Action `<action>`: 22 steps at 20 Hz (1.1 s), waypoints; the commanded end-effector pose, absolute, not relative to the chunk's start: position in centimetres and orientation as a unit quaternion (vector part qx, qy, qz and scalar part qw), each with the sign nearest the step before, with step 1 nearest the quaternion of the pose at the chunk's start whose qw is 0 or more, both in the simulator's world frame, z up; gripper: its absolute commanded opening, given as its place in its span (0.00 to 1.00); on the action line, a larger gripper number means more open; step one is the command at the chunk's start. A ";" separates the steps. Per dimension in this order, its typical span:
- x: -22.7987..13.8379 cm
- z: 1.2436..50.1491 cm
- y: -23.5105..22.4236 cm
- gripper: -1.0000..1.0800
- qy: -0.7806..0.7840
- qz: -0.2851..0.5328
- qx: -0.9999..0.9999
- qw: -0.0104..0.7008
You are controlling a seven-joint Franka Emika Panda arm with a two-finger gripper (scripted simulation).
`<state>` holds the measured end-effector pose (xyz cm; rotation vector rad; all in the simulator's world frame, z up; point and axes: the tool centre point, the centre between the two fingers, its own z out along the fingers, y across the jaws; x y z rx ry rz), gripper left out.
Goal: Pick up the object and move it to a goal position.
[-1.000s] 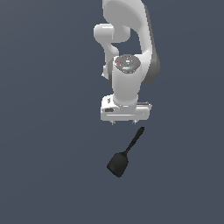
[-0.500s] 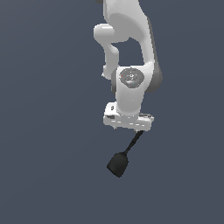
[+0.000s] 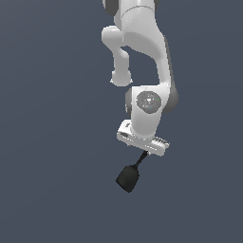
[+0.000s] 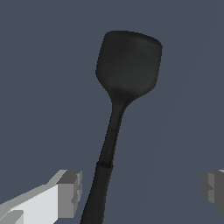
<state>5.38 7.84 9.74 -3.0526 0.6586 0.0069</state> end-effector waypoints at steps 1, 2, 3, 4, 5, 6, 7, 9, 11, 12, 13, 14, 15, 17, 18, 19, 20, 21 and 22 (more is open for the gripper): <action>5.8 8.9 8.1 0.96 0.235 0.002 -0.972 0.007; 5.9 8.6 8.2 0.96 0.243 0.002 -0.970 0.006; 6.0 8.3 8.3 0.96 0.250 0.001 -0.968 0.005; 6.1 8.1 8.4 0.96 0.256 0.001 -0.967 0.004; 6.2 7.8 8.5 0.96 0.262 0.001 -0.965 0.004; 6.3 7.6 8.6 0.96 0.268 0.001 -0.964 0.003; 6.4 7.4 8.6 0.96 0.272 0.001 -0.962 0.002; 6.5 7.1 8.8 0.96 0.280 0.000 -0.960 0.001; 6.6 6.9 8.8 0.96 0.286 0.000 -0.958 0.001; 6.6 6.8 8.9 0.96 0.288 0.000 -0.958 0.000; 6.6 6.8 8.9 0.96 0.289 0.000 -0.957 0.000; 6.6 6.7 8.9 0.96 0.290 0.000 -0.957 0.000; 6.6 6.7 8.9 0.96 0.290 0.000 -0.957 0.000; 6.6 6.7 8.9 0.96 0.288 0.000 -0.957 0.000; 6.6 6.6 8.9 0.96 0.288 0.000 -0.957 0.000; 6.6 6.4 8.9 0.96 0.288 0.000 -0.957 0.000; 6.6 6.1 8.9 0.96 0.289 0.000 -0.957 0.000; 6.6 5.8 8.9 0.96 0.289 0.000 -0.957 0.000; 6.6 5.4 8.9 0.96 0.289 0.000 -0.957 0.000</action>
